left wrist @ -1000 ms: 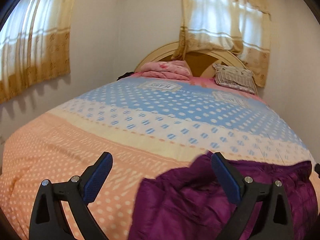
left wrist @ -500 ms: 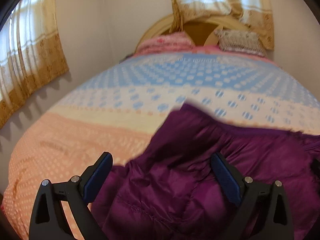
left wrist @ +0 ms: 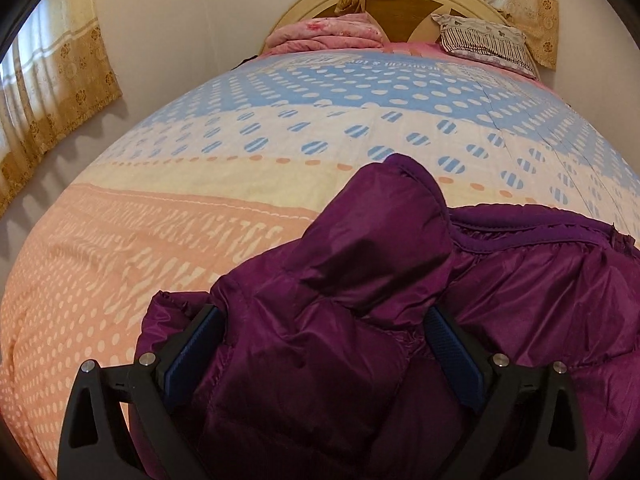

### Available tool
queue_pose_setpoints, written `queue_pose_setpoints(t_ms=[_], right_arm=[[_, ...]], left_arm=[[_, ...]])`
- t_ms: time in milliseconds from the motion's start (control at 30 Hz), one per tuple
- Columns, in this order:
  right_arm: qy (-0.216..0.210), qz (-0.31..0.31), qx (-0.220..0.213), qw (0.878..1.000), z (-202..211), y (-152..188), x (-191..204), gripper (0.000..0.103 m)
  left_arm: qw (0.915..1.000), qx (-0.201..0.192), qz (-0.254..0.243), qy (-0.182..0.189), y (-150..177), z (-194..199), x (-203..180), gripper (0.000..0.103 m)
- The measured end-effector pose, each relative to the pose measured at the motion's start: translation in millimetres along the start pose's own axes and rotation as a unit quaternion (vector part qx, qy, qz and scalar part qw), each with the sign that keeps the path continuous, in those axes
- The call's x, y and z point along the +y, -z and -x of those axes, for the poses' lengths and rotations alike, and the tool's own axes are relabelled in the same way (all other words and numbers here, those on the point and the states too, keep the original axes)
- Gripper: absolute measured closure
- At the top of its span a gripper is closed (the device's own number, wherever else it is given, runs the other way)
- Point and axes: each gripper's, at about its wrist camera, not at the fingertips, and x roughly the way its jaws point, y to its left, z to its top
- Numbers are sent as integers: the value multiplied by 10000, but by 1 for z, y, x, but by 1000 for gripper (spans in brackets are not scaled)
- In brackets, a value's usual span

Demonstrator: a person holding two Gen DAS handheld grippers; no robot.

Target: Fold large clothes

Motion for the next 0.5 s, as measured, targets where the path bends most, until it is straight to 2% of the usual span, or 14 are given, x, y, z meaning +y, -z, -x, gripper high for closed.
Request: queue_pose_setpoints(t_ms=[500], right_arm=[[195,121,288,9993,-14,-4,5,45]], left_arm=[[9998,175,-8,37,0,-7,1,1]])
